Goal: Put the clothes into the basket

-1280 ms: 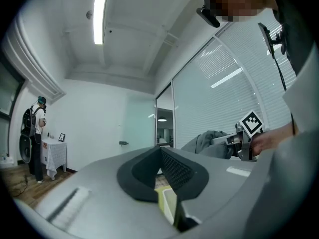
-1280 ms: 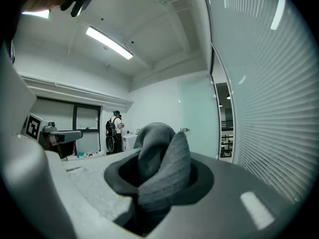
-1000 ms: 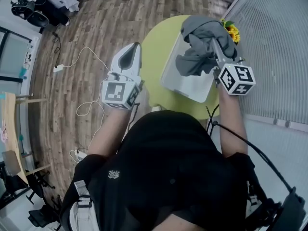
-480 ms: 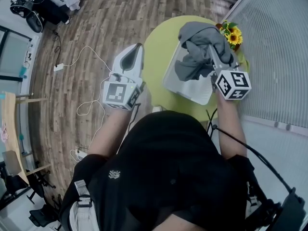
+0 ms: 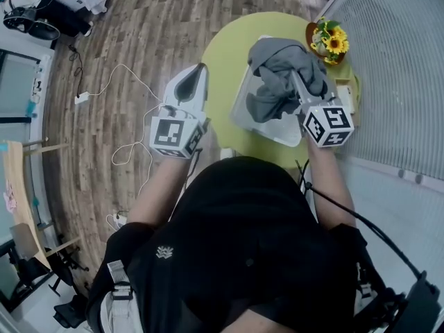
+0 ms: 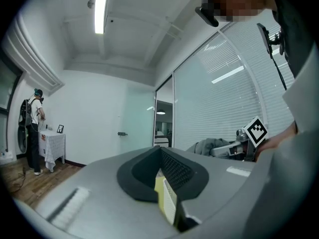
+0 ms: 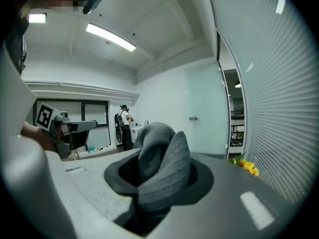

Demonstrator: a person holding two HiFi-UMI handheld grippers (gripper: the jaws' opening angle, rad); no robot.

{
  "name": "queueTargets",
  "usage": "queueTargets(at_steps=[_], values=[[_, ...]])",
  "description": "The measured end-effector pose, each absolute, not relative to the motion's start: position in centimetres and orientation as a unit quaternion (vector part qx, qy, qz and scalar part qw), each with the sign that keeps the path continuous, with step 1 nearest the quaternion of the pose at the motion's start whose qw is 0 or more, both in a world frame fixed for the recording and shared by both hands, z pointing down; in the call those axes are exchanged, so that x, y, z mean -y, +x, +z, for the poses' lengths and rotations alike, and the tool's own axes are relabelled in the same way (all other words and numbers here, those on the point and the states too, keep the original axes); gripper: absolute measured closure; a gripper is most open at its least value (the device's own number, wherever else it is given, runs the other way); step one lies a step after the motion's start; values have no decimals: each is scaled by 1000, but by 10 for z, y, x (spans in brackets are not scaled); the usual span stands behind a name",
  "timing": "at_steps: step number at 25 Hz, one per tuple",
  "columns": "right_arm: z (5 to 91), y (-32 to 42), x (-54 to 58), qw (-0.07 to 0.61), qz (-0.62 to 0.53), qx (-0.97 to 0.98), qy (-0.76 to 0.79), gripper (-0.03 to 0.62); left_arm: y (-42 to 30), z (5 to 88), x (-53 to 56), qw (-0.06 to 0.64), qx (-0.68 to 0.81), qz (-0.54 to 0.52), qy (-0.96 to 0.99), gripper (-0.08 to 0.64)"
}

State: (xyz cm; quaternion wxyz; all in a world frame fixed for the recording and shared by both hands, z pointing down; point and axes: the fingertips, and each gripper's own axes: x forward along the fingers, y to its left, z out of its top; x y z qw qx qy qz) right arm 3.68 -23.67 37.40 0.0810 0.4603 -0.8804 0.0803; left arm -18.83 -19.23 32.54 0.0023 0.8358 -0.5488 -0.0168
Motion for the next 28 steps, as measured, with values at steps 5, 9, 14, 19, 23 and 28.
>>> queueTargets(at_steps=[5,9,14,19,23,28], values=[[393,37,243,95,92,880,457,462,-183,335,208,12,541,-11,841,554],[410,39,247,106,105,879,452,462,-176,345,217,25,538,0,843,554],[429,42,252,114,118,880,446,462,-167,366,223,43,535,14,843,554],[451,45,251,123,128,883,435,462,-157,383,223,56,532,25,844,554],[468,44,251,131,141,881,432,462,-157,393,225,57,531,28,845,554],[481,38,251,139,158,879,429,462,-166,403,224,62,534,33,843,554]])
